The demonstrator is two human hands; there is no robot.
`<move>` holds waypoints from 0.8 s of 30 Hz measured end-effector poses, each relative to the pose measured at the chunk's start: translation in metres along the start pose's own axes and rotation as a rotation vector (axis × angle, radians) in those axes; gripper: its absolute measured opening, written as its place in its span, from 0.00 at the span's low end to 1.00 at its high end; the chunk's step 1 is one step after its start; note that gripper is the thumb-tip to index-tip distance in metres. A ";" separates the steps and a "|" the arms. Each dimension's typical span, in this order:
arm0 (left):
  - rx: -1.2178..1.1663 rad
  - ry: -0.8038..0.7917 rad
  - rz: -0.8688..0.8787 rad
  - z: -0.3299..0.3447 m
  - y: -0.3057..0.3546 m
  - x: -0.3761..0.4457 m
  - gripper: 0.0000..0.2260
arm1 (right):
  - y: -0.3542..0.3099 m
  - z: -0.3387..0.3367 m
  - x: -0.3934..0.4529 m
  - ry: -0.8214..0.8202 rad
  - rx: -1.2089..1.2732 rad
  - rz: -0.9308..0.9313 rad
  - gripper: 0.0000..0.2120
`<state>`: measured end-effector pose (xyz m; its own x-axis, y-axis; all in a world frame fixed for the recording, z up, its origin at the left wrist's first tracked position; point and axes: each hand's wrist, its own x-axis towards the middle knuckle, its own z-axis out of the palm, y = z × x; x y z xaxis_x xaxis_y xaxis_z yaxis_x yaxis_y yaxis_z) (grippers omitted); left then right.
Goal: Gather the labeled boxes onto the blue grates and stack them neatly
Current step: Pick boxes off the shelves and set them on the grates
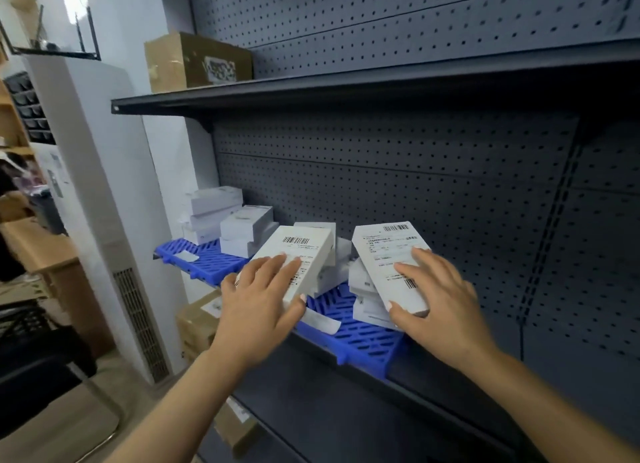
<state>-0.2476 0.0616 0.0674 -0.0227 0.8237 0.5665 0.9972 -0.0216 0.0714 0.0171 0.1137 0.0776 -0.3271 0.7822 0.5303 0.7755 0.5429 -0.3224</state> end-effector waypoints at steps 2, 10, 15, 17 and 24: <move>-0.014 0.009 0.003 0.010 -0.005 0.022 0.26 | 0.004 0.007 0.019 -0.003 -0.012 0.009 0.33; -0.051 0.030 0.084 0.044 -0.027 0.102 0.25 | 0.019 0.020 0.069 0.005 -0.037 0.072 0.27; -0.066 -0.021 0.164 0.063 -0.042 0.137 0.24 | 0.016 0.028 0.086 -0.049 -0.144 0.151 0.25; -0.083 -0.037 0.201 0.070 -0.048 0.147 0.24 | 0.015 0.033 0.091 -0.053 -0.163 0.162 0.25; -0.117 -0.018 0.300 0.088 -0.061 0.162 0.25 | 0.013 0.047 0.093 0.049 -0.191 0.170 0.31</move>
<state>-0.3055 0.2466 0.0826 0.2737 0.7807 0.5618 0.9441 -0.3296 -0.0020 -0.0289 0.2080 0.0859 -0.1599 0.8390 0.5200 0.9067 0.3331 -0.2587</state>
